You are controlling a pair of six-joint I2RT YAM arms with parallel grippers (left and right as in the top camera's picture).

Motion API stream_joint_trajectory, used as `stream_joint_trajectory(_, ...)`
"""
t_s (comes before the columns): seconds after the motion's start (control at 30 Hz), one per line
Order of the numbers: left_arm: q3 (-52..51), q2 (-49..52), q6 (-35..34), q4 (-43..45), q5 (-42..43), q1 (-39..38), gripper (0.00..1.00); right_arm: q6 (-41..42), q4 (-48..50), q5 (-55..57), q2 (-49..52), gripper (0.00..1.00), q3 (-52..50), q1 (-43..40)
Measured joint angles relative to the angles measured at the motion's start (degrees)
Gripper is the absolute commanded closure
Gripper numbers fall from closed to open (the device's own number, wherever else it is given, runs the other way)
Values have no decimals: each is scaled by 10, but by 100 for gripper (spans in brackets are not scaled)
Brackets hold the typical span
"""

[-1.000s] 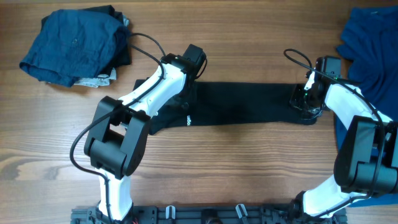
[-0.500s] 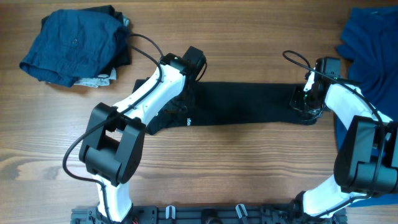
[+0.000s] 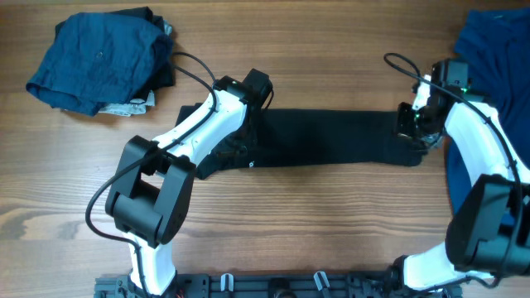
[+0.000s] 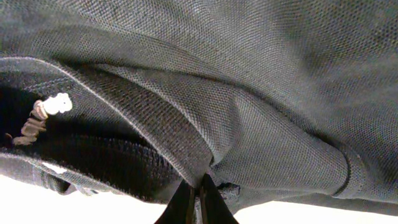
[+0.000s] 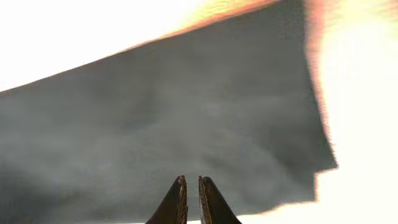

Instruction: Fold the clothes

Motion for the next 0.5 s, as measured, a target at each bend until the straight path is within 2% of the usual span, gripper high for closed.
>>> stream_joint_trajectory(0.1,10,-9,0,-2,0,0,95,-48,13,-116,-5,96,0,7)
stream_joint_trajectory(0.17,18,-30,0,14,-1,0,89,-64,30,-169,-5,96,0,22)
stream_joint_trajectory(0.27,26,-69,0,76,-2,5,83,-70,70,-224,-5,96,0,60)
stream_joint_trajectory(0.37,35,-82,0,122,-2,31,83,-46,126,-249,-5,96,0,110)
stream_joint_trajectory(0.5,35,-82,0,138,-2,85,84,19,190,-255,-3,96,0,183)
